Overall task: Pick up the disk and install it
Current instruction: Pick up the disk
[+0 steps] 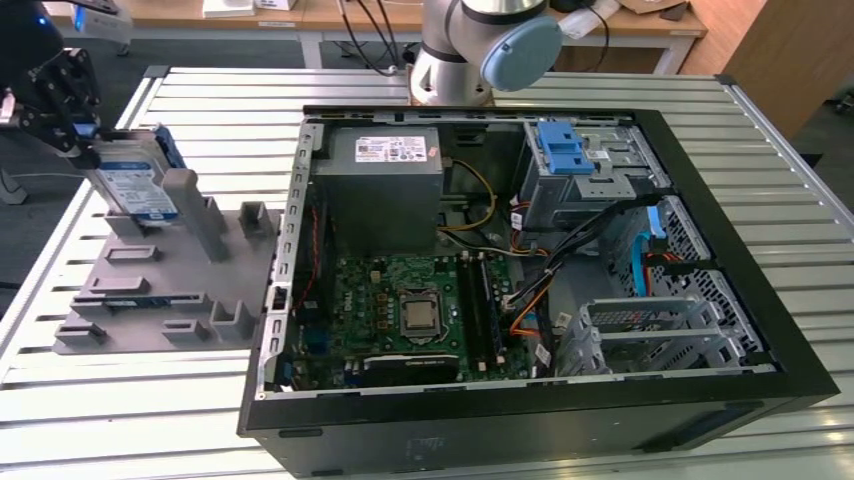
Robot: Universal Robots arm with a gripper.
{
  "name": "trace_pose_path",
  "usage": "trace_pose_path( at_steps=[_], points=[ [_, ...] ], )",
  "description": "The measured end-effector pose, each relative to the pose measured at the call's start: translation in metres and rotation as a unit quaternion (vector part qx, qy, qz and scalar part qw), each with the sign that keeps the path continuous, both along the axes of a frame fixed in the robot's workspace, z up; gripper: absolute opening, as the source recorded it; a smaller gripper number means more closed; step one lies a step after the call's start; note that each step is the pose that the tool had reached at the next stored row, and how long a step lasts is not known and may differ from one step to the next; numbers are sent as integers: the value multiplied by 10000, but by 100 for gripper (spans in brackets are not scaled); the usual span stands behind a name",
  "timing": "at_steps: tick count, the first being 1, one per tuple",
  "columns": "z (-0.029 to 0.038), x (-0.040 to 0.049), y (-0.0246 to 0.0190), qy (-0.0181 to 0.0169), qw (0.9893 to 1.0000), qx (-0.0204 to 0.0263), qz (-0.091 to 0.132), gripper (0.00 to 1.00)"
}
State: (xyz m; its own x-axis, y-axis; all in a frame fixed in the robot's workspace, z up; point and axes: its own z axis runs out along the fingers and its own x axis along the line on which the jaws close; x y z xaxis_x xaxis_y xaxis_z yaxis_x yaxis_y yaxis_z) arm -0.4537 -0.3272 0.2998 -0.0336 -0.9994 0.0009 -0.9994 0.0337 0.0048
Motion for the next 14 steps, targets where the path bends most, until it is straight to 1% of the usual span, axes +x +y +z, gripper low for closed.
trace_pose_path(
  at_steps=[14],
  points=[
    [112,0,0,0,10000,0,0,36]
  ],
)
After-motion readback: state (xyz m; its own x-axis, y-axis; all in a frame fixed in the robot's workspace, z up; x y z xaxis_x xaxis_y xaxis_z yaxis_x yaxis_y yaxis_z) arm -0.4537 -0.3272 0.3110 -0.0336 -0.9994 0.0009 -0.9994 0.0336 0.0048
